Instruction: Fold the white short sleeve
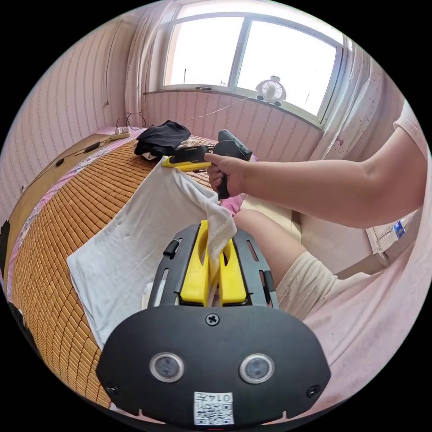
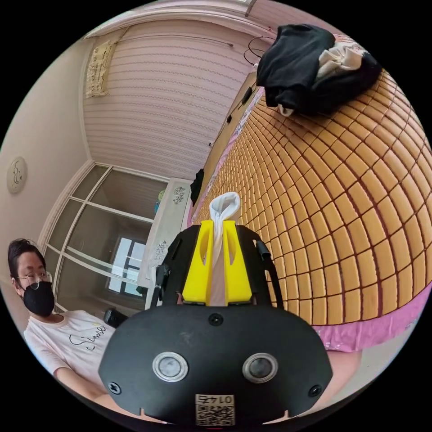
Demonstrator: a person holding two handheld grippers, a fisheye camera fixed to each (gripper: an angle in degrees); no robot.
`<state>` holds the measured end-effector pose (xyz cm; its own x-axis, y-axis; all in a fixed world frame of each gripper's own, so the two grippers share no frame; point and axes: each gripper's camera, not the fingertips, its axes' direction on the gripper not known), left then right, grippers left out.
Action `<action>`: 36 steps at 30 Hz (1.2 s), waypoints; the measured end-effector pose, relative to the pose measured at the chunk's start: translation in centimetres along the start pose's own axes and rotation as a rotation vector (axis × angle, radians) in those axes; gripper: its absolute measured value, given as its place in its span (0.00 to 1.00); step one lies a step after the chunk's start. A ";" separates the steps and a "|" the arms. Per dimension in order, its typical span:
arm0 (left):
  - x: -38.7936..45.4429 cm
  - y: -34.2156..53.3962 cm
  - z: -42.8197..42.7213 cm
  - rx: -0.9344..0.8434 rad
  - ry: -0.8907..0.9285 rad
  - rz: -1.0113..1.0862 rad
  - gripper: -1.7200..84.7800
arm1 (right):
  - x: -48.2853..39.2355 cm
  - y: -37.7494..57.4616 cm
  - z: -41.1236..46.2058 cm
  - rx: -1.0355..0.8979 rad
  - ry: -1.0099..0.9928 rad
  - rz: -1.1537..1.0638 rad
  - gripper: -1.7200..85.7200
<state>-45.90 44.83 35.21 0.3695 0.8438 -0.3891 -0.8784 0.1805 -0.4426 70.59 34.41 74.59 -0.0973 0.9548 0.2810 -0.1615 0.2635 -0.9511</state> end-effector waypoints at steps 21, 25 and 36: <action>-17.3 11.3 -6.5 0.000 0.035 -0.836 0.05 | -15.2 0.8 30.7 -0.386 0.498 -0.143 0.08; -18.6 13.7 -8.3 -0.037 -0.019 -0.931 0.07 | -17.5 1.5 33.5 -0.406 0.480 -0.207 0.09; -16.8 13.7 -11.8 -0.130 -0.258 -0.731 0.14 | -22.3 4.8 43.1 -0.702 0.868 -0.773 0.16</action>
<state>-60.55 27.21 26.15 0.7439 0.6275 0.2300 -0.3913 0.6879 -0.6113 29.67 8.38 69.32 0.4765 0.2419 0.8452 0.6633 0.5322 -0.5262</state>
